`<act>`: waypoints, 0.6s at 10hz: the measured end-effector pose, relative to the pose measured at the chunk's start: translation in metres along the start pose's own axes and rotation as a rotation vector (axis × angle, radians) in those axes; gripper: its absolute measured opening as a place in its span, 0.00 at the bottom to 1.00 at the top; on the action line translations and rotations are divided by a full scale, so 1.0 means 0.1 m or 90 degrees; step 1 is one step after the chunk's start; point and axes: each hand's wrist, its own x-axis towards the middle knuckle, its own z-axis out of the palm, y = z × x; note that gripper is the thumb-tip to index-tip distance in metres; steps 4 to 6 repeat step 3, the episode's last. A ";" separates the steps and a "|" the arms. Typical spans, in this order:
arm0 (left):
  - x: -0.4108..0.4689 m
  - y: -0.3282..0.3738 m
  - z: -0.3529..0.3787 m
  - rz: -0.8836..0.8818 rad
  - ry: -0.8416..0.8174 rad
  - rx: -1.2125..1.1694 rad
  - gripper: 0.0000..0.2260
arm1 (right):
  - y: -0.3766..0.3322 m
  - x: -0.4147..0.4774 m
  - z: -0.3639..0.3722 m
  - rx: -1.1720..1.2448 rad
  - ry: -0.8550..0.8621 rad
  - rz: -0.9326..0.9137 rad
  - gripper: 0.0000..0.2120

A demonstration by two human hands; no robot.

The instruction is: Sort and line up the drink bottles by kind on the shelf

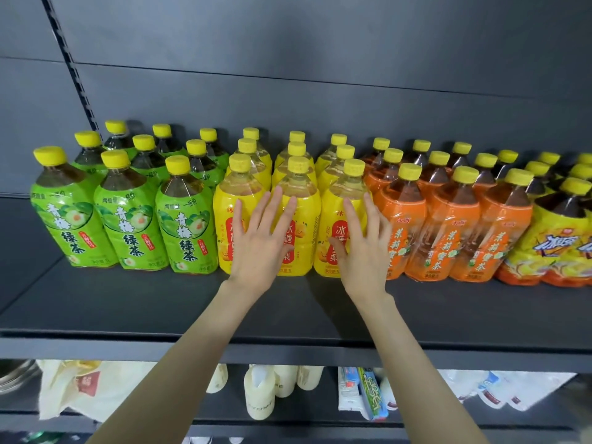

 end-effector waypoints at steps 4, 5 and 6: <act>0.10 -0.07 -0.34 -0.028 0.090 -0.130 0.16 | -0.01 0.16 -0.42 0.104 -0.022 -0.002 0.17; 0.10 -0.07 -0.34 -0.028 0.090 -0.130 0.16 | -0.01 0.16 -0.42 0.104 -0.022 -0.002 0.17; 0.10 -0.07 -0.34 -0.028 0.090 -0.130 0.16 | -0.01 0.16 -0.42 0.104 -0.022 -0.002 0.17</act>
